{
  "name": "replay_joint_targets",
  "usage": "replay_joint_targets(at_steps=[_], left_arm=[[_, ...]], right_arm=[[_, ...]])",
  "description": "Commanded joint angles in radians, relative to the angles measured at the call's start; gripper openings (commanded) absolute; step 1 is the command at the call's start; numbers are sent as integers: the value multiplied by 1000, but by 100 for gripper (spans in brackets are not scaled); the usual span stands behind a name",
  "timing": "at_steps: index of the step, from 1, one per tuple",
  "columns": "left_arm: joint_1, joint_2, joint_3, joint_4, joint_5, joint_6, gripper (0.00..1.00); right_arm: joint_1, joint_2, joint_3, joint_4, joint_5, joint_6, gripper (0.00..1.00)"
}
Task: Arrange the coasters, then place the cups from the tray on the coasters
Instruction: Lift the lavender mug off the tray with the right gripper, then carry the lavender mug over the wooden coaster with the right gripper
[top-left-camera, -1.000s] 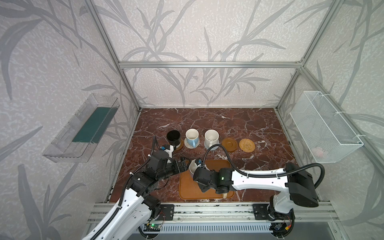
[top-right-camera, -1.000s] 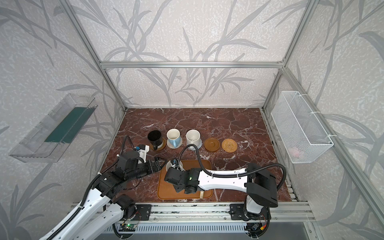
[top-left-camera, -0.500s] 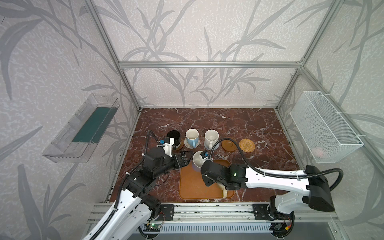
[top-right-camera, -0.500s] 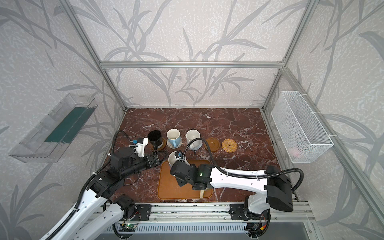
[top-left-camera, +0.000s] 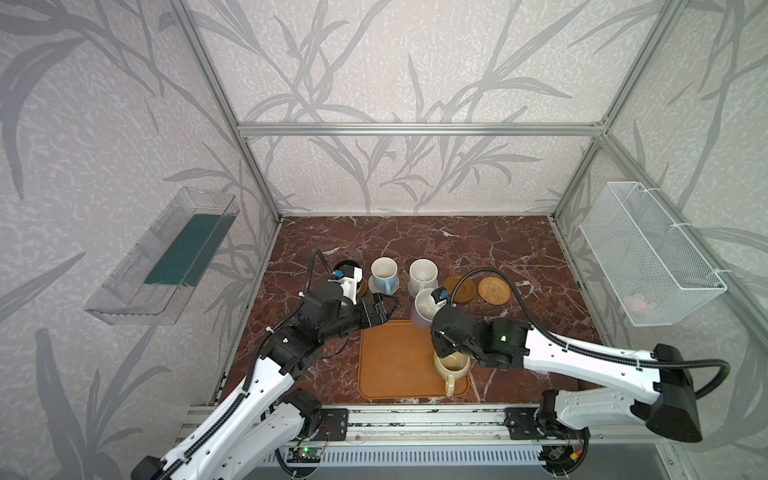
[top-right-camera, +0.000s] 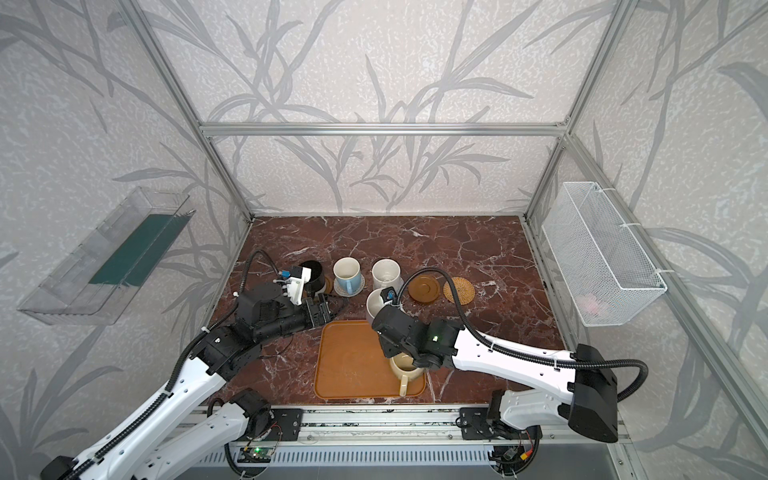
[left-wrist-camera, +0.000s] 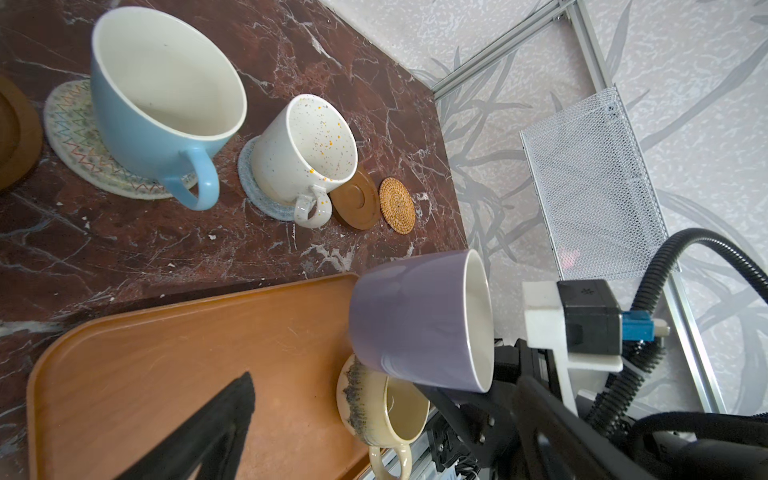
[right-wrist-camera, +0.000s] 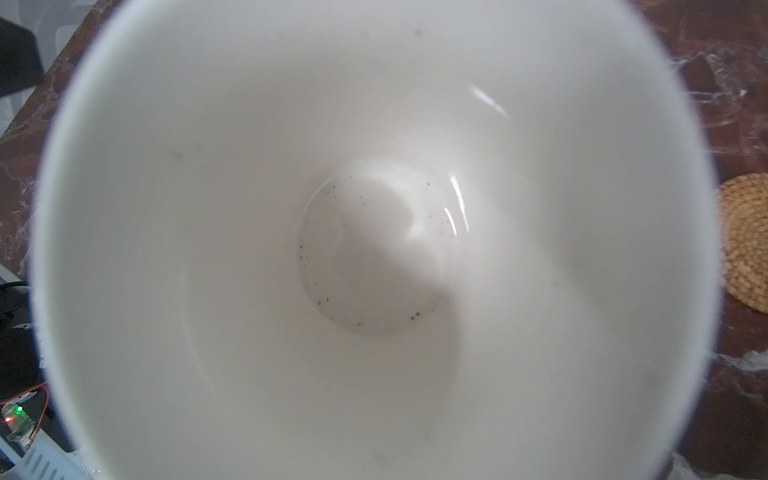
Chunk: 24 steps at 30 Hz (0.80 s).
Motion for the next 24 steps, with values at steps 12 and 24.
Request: replay_joint_targets(at_steps=[12, 24], left_arm=[[-148, 236, 155, 108, -107, 66, 99], [-168, 391, 232, 119, -181, 60, 99]], right_arm=[[-174, -112, -45, -4, -42, -64, 0], [-356, -120, -94, 46, -119, -127, 0]])
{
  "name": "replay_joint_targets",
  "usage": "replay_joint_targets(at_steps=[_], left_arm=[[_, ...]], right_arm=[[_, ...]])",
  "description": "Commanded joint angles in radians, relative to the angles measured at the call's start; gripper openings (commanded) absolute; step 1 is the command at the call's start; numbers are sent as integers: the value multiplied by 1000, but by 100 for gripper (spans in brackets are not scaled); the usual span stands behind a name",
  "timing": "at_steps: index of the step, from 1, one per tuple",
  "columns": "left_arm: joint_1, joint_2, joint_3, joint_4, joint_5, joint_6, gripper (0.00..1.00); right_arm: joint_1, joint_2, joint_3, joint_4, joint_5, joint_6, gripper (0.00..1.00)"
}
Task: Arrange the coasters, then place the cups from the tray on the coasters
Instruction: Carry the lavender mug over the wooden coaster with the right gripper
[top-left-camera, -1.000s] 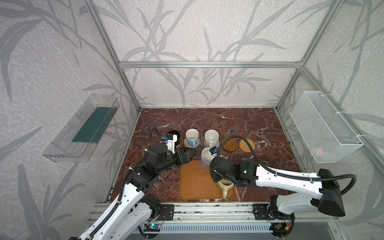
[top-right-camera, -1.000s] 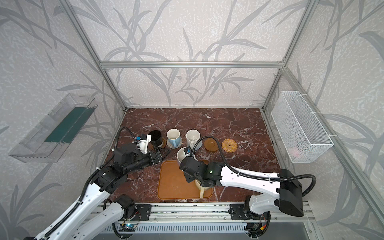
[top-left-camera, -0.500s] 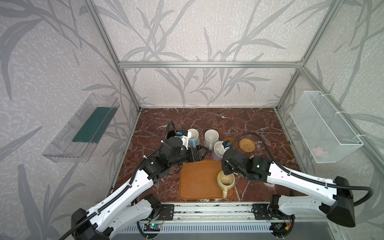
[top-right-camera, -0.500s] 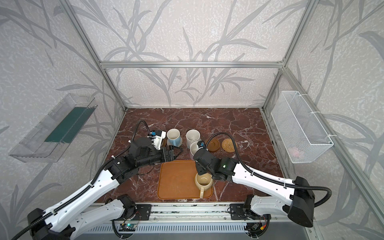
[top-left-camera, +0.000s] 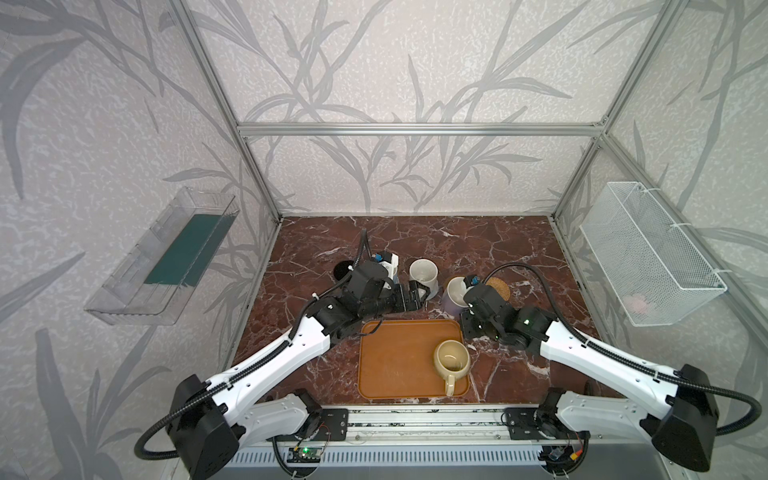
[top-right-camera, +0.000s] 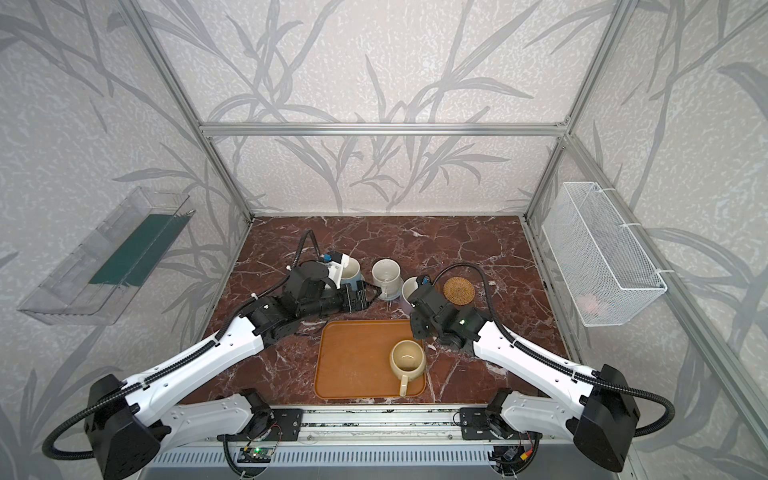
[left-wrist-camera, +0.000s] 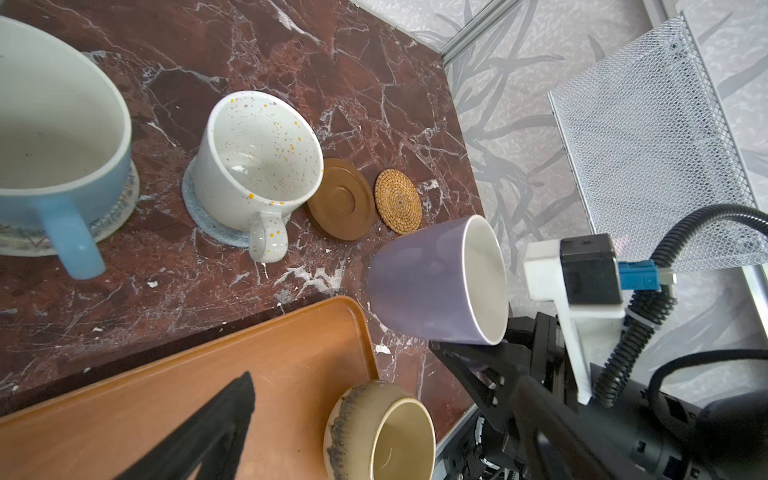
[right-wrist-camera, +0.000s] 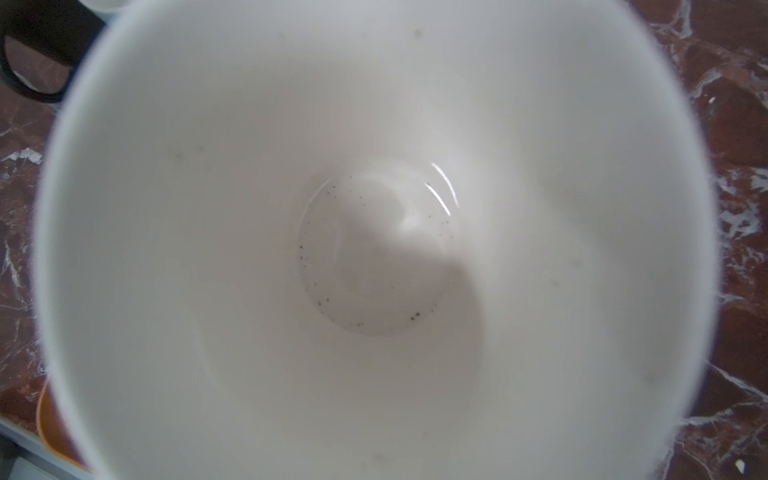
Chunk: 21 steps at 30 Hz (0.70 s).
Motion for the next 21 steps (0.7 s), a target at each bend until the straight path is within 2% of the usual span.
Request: replay_joint_targets(at_steps=[1, 14, 21], left_arm=[[-9, 38, 42, 31, -38, 11, 99], [-18, 204, 137, 96, -25, -3, 99], [-22, 264, 165, 111, -53, -1, 99]], right_arm=[[-57, -20, 6, 79, -20, -35, 0], [-218, 83, 33, 143, -98, -78, 0], [-292, 200, 85, 149, -140, -102, 0]])
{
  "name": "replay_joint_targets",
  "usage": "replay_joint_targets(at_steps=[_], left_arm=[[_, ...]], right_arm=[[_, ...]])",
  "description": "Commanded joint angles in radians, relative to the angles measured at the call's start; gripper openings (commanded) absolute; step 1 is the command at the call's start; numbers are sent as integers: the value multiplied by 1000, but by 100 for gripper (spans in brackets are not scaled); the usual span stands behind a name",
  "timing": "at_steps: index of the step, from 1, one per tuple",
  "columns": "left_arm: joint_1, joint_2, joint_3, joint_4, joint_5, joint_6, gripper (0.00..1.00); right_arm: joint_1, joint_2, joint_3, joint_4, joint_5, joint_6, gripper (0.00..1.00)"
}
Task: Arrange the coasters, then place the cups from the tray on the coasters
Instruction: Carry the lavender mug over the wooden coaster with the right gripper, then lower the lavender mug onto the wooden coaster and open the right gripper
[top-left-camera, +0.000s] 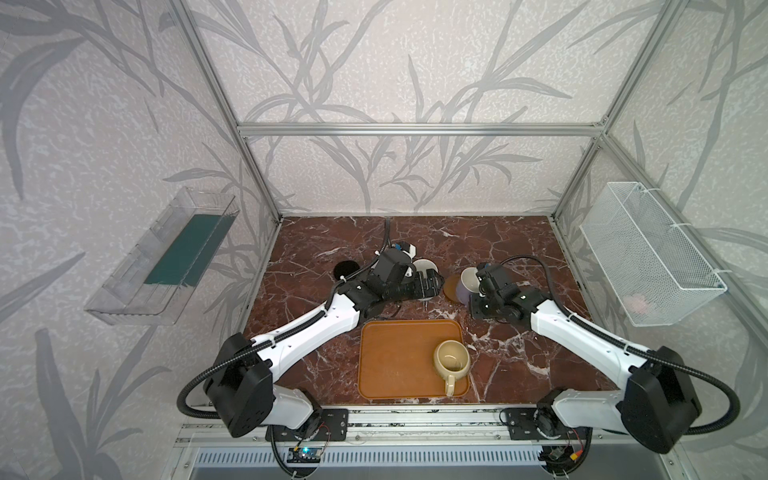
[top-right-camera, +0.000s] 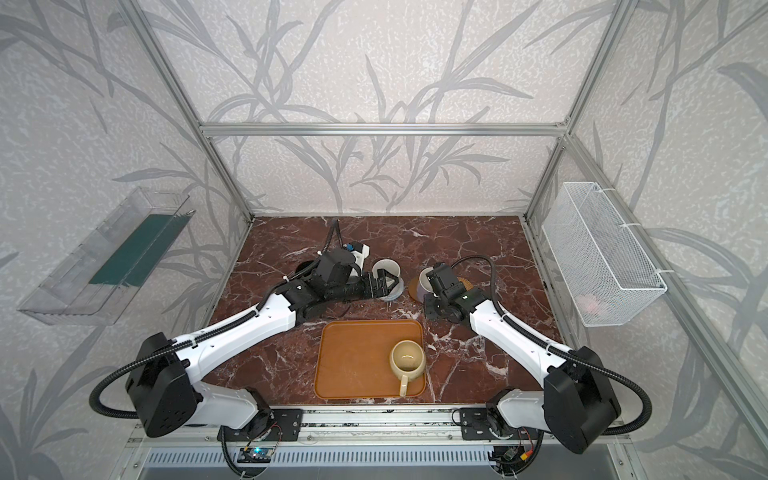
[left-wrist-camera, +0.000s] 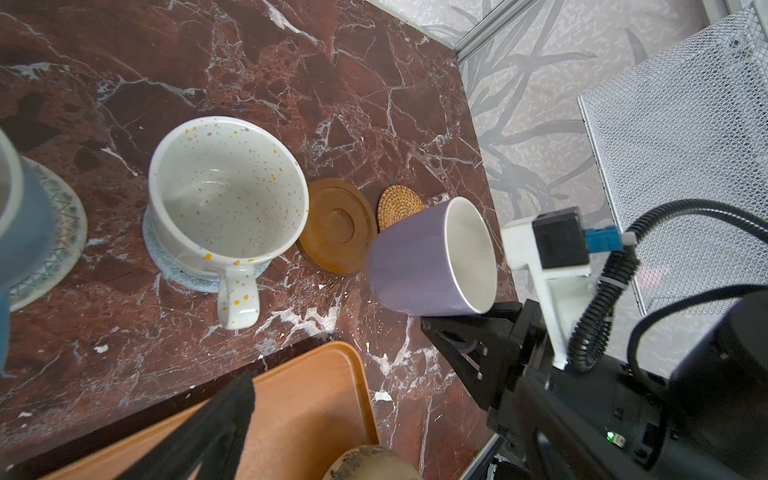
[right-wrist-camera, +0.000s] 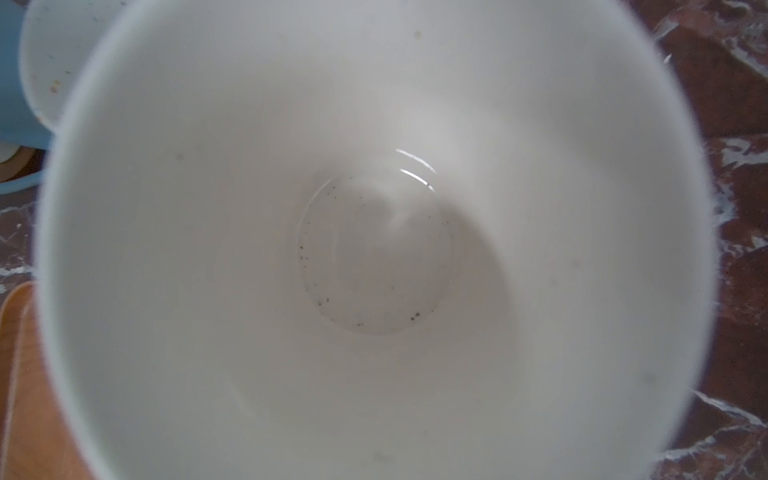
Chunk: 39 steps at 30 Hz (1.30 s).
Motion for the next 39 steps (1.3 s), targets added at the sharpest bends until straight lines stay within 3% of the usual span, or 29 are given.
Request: replay_joint_targets(at_steps=[1, 8, 11, 39], left_arm=[[-6, 15, 25, 39, -28, 1, 99], [-4, 55, 45, 56, -40, 16, 99], [-7, 54, 67, 7, -102, 42, 99], [11, 83, 14, 89, -62, 6, 99]], right_arm=[[-21, 42, 74, 64, -7, -22, 0], [-26, 180, 166, 49, 8, 2, 0], [-26, 230, 195, 50, 20, 21, 0], [-5, 367, 203, 123, 122, 93, 0]])
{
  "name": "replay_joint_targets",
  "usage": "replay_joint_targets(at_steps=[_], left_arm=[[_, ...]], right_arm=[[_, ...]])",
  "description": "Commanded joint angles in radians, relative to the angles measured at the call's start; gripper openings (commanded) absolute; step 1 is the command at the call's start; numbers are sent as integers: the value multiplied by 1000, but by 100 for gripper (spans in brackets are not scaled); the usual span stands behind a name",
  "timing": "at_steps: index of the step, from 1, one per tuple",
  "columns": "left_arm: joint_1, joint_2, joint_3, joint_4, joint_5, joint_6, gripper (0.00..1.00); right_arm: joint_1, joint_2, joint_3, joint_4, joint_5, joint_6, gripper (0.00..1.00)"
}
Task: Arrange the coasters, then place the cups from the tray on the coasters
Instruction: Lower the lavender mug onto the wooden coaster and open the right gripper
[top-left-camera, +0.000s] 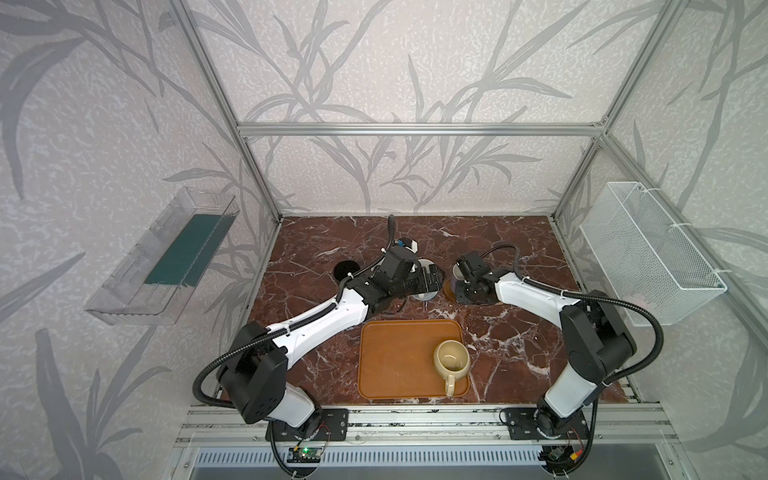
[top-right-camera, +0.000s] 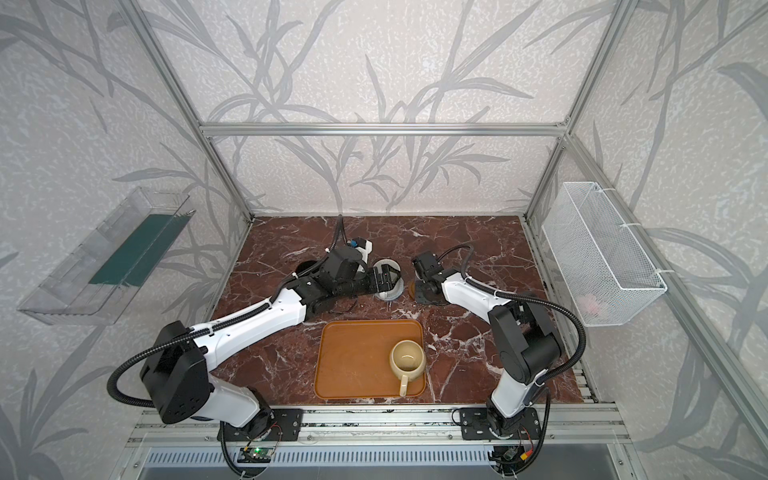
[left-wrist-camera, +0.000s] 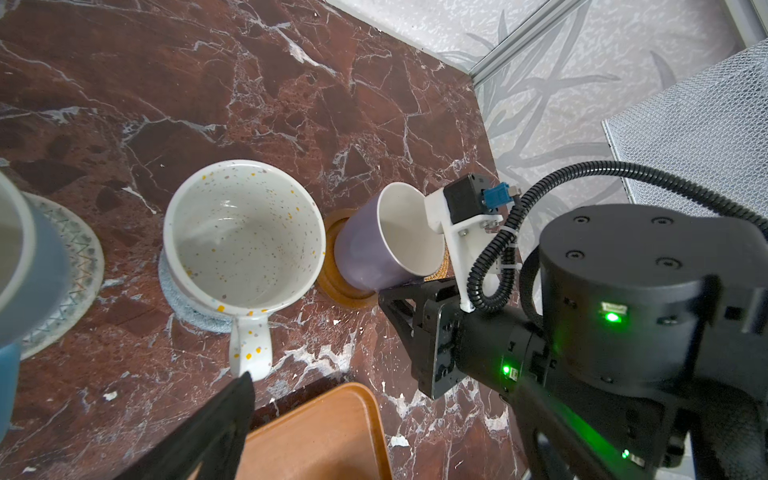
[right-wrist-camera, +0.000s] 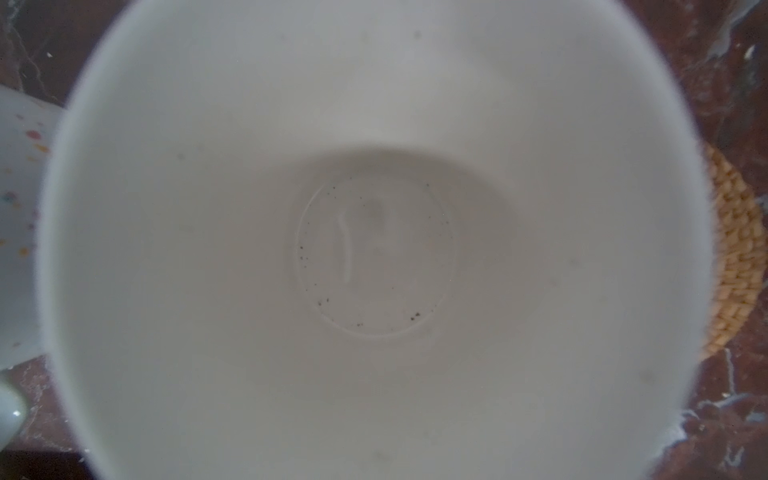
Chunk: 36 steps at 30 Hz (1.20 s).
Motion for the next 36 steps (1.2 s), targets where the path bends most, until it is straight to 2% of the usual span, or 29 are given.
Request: replay_joint_targets(at_steps=[1, 17, 21, 31, 36], left_arm=[[5, 9, -11, 26, 2, -10, 99], [7, 6, -26, 46, 5, -31, 99], [6, 9, -23, 45, 8, -32, 99], [6, 3, -40, 59, 12, -41, 99], [7, -1, -42, 59, 12, -40, 99]], right_arm=[[11, -10, 1, 68, 49, 14, 0], [39, 13, -38, 58, 36, 53, 0], [39, 4, -41, 58, 27, 51, 9], [40, 1, -49, 60, -1, 57, 13], [41, 7, -42, 50, -9, 53, 22]])
